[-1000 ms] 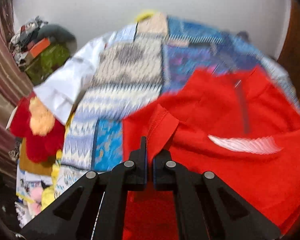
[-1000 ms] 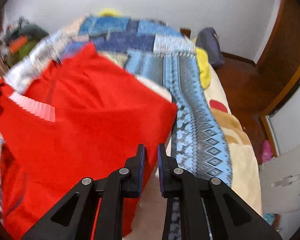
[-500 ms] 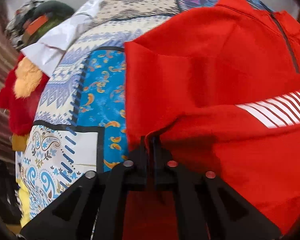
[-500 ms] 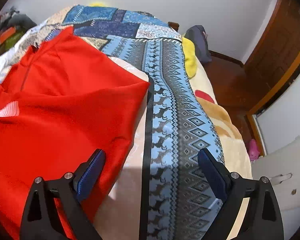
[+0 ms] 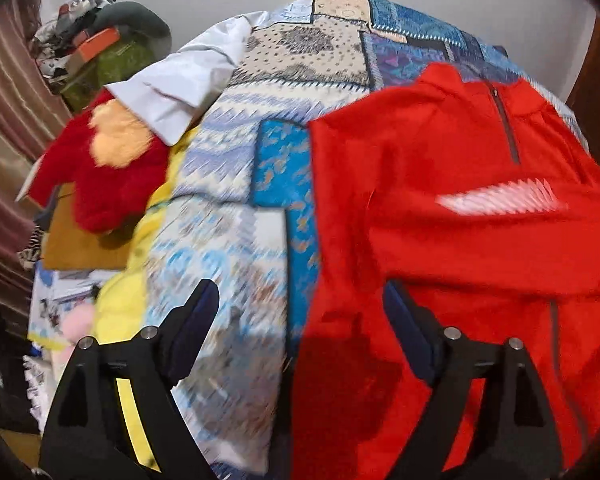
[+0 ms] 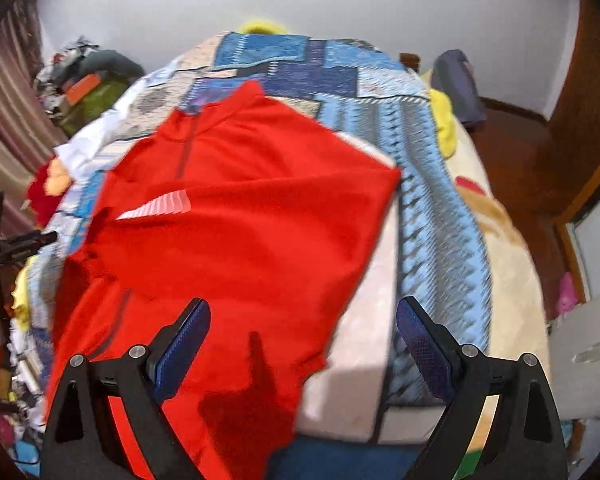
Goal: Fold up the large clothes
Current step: 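Grasp the jacket hem with the left gripper and lift it toward the collar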
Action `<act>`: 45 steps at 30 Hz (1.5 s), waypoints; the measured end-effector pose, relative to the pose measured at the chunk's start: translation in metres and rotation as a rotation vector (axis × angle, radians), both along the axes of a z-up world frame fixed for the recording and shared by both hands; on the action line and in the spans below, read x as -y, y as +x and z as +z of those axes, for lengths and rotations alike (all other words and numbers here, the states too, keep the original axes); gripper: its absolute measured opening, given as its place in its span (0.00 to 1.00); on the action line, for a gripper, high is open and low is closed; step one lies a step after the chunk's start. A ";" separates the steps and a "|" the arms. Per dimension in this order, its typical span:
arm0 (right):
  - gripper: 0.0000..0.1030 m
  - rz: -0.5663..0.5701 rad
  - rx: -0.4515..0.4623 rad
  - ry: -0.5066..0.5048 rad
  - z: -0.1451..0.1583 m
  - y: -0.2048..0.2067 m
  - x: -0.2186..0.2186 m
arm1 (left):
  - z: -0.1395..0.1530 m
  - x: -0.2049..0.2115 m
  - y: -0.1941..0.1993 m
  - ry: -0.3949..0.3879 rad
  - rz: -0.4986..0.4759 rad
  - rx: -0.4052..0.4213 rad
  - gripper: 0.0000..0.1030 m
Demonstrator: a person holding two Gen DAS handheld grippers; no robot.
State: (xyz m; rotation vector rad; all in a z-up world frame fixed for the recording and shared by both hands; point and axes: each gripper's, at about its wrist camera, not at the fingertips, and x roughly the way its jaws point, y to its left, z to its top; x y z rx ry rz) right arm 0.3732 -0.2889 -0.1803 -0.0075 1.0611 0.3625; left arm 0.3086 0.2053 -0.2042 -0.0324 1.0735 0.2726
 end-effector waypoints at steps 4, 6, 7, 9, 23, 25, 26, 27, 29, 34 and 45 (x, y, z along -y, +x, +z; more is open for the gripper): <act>0.91 0.012 -0.057 0.047 -0.005 -0.032 0.000 | -0.019 0.001 -0.032 -0.010 -0.009 -0.074 0.82; 0.91 0.008 -0.088 0.062 -0.011 -0.049 0.002 | -0.034 0.004 -0.050 -0.023 -0.010 -0.114 0.82; 0.91 0.006 -0.100 0.071 -0.013 -0.057 0.003 | -0.043 0.006 -0.060 -0.026 -0.015 -0.131 0.82; 0.91 0.004 -0.119 0.089 -0.018 -0.069 0.008 | -0.059 0.010 -0.080 -0.032 -0.018 -0.160 0.82; 0.19 0.109 -0.097 0.150 -0.026 -0.127 -0.014 | -0.109 0.051 -0.132 -0.179 -0.059 -0.237 0.33; 0.14 0.109 -0.080 0.146 -0.023 -0.128 -0.018 | -0.102 0.059 -0.130 -0.155 -0.084 -0.229 0.04; 0.12 0.111 -0.062 0.141 -0.021 -0.129 -0.019 | -0.098 0.061 -0.129 -0.151 -0.090 -0.222 0.03; 0.10 0.117 -0.040 0.130 -0.017 -0.130 -0.021 | -0.092 0.062 -0.128 -0.134 -0.087 -0.207 0.03; 0.10 0.117 -0.002 0.118 -0.010 -0.132 -0.022 | -0.078 0.062 -0.126 -0.106 -0.082 -0.170 0.03; 0.09 0.086 0.047 0.112 0.006 -0.128 -0.013 | -0.029 0.049 -0.122 -0.118 -0.029 -0.036 0.03; 0.10 0.039 -0.061 0.019 -0.029 -0.109 0.020 | -0.064 0.023 -0.114 -0.099 0.043 -0.134 0.08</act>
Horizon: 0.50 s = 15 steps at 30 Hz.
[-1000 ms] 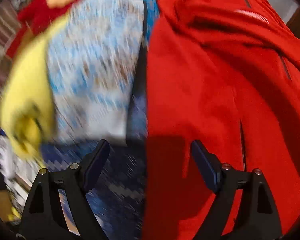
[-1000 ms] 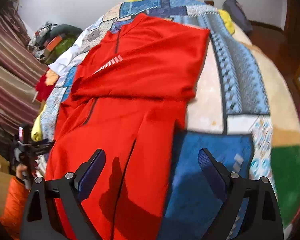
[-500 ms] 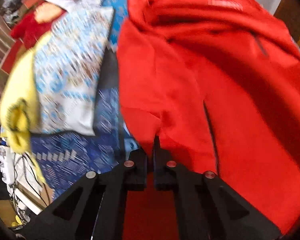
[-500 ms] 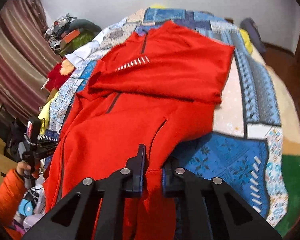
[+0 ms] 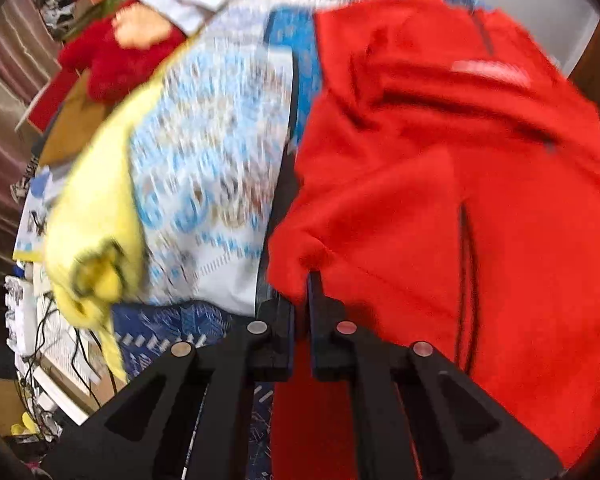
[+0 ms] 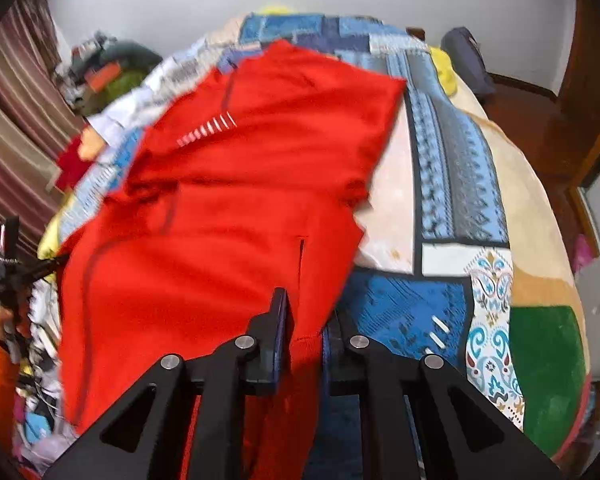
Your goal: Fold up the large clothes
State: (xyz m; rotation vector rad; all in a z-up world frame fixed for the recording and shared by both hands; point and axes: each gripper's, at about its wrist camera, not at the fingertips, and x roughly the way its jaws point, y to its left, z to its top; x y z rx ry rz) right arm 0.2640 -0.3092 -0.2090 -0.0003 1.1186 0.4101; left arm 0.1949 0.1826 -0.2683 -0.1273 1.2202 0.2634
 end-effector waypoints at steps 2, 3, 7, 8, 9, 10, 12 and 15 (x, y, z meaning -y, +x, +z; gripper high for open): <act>0.10 0.007 -0.008 0.005 -0.001 0.000 0.002 | -0.022 -0.003 -0.005 -0.007 0.003 -0.058 0.17; 0.12 0.008 -0.015 0.004 -0.001 0.001 0.002 | -0.030 -0.003 -0.007 -0.014 -0.002 -0.080 0.21; 0.69 -0.032 0.042 -0.148 0.003 0.002 0.005 | -0.030 -0.001 -0.015 0.031 -0.018 -0.080 0.40; 0.83 -0.045 0.098 -0.207 0.005 0.000 0.008 | -0.028 -0.002 -0.015 0.036 -0.018 -0.082 0.42; 0.83 -0.051 0.117 -0.237 0.006 -0.001 0.010 | -0.025 -0.004 -0.014 0.038 -0.017 -0.083 0.42; 0.83 -0.058 0.118 -0.261 0.007 0.000 0.014 | -0.020 -0.007 -0.013 0.037 -0.015 -0.078 0.42; 0.83 -0.075 0.102 -0.226 0.011 0.005 0.026 | -0.008 -0.012 -0.011 0.038 -0.007 -0.059 0.45; 0.83 -0.114 0.080 -0.112 0.024 0.015 0.042 | 0.017 -0.016 -0.001 0.058 -0.001 0.000 0.62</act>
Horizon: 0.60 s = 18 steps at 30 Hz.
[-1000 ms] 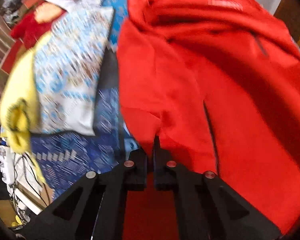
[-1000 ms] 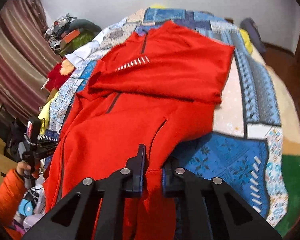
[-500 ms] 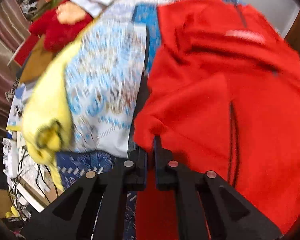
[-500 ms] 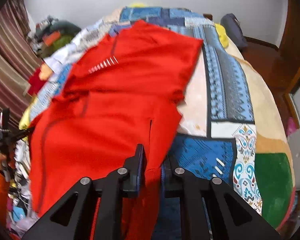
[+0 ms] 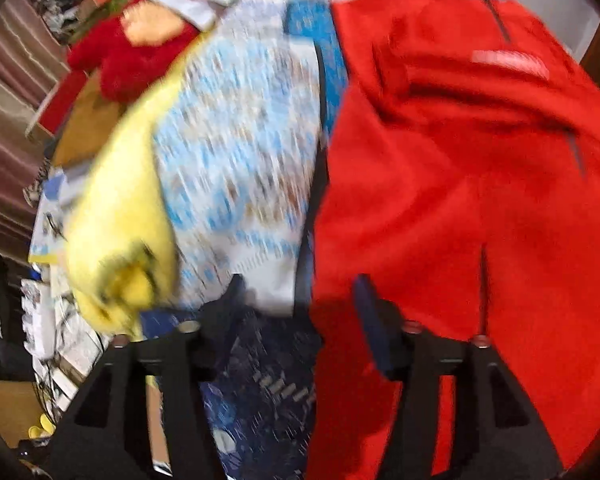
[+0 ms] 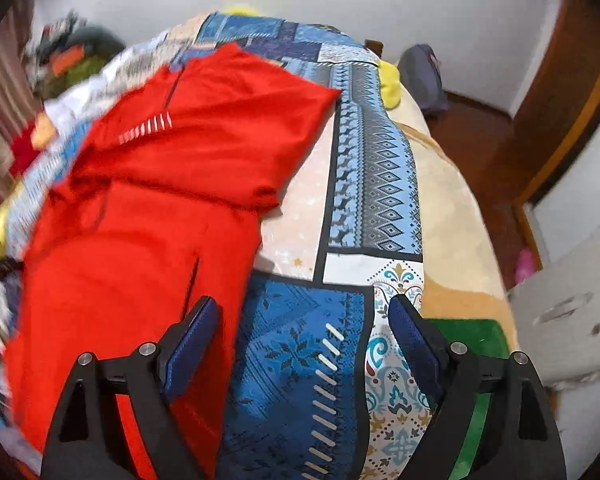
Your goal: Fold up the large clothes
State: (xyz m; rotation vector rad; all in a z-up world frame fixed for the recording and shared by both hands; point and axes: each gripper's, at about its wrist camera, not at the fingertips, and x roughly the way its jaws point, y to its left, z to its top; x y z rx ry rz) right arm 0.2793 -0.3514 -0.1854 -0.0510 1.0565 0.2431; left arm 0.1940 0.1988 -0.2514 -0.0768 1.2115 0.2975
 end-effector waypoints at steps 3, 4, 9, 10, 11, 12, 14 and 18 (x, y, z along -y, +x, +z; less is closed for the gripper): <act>0.83 -0.019 0.025 0.072 0.017 0.021 0.003 | 0.028 -0.002 0.026 0.028 -0.009 0.075 0.72; 0.83 -0.018 0.035 0.084 0.022 0.030 0.000 | 0.034 -0.001 0.036 0.029 -0.013 0.088 0.75; 0.84 0.047 0.065 0.106 0.041 0.081 -0.035 | 0.069 0.008 0.106 0.005 -0.059 0.141 0.77; 0.84 0.063 0.072 0.102 0.044 0.093 -0.044 | 0.074 0.013 0.118 0.001 -0.073 0.151 0.77; 0.84 0.078 0.081 0.093 0.047 0.105 -0.054 | 0.078 0.016 0.129 -0.004 -0.085 0.160 0.77; 0.84 0.088 0.088 0.089 0.049 0.115 -0.062 | 0.079 0.019 0.145 -0.009 -0.098 0.168 0.77; 0.84 0.111 0.098 0.082 0.050 0.139 -0.078 | 0.082 0.028 0.183 -0.022 -0.135 0.181 0.78; 0.84 0.141 0.088 0.073 0.038 0.197 -0.113 | 0.079 0.046 0.241 -0.038 -0.200 0.182 0.79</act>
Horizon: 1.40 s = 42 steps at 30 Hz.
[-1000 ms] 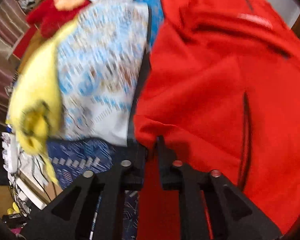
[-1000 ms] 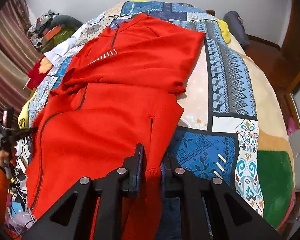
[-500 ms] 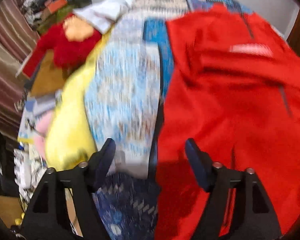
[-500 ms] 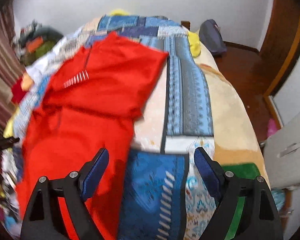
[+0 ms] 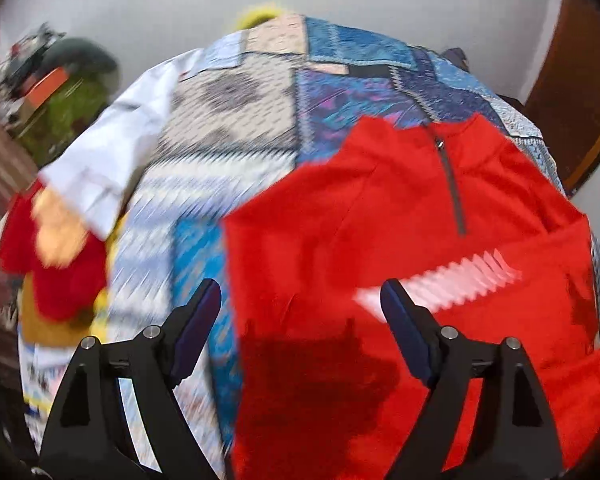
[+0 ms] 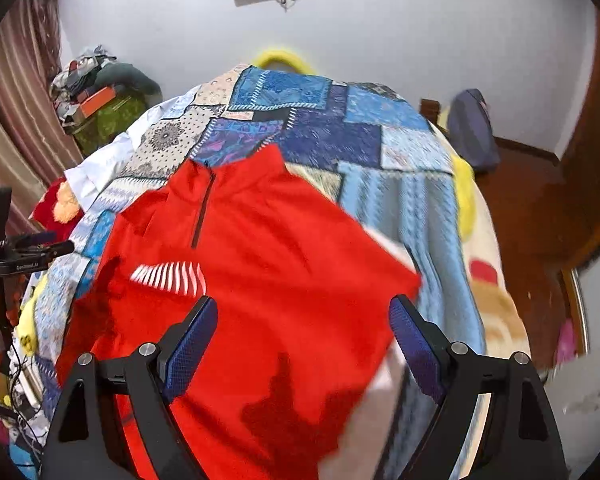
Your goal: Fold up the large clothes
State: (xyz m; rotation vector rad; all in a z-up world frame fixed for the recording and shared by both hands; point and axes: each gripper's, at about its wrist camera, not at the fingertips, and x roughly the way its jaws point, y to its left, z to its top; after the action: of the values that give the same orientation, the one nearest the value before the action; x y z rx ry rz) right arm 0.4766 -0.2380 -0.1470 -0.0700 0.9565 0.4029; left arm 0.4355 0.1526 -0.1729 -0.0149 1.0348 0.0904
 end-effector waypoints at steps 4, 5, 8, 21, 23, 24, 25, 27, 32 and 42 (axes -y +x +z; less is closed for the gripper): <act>0.84 0.019 -0.035 -0.007 -0.020 0.055 -0.032 | -0.021 0.014 0.063 -0.056 -0.073 -0.031 0.79; 0.84 0.027 -0.036 -0.019 -0.026 0.067 -0.041 | -0.027 0.015 0.079 -0.066 -0.078 -0.031 0.79; 0.84 0.070 -0.048 -0.041 -0.045 0.108 -0.068 | -0.039 0.021 0.115 -0.057 -0.082 -0.038 0.79; 0.45 0.055 -0.137 0.129 -0.095 0.188 -0.122 | -0.081 0.039 0.178 -0.157 -0.085 0.028 0.60; 0.32 0.073 -0.125 0.118 -0.093 0.185 -0.126 | -0.078 0.042 0.174 -0.120 -0.085 0.035 0.26; 0.21 0.087 -0.130 0.139 -0.091 0.182 -0.127 | -0.076 0.043 0.171 -0.103 -0.092 0.029 0.19; 0.18 0.087 -0.137 0.155 -0.088 0.179 -0.126 | -0.072 0.045 0.168 -0.083 -0.100 0.023 0.13; 0.15 0.095 -0.119 0.167 -0.079 0.169 -0.124 | -0.056 0.049 0.156 -0.054 -0.109 0.041 0.11; 0.14 0.138 -0.055 0.189 -0.037 0.124 -0.118 | -0.009 0.058 0.113 -0.029 -0.144 0.113 0.11; 0.14 0.216 0.007 0.149 0.004 -0.009 -0.096 | 0.016 0.075 -0.012 -0.073 -0.182 0.124 0.12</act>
State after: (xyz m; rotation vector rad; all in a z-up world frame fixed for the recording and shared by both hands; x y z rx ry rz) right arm 0.4675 -0.1419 -0.1428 -0.0395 0.9118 0.6716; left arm 0.4236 0.0778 -0.1572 0.0074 0.9111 -0.1123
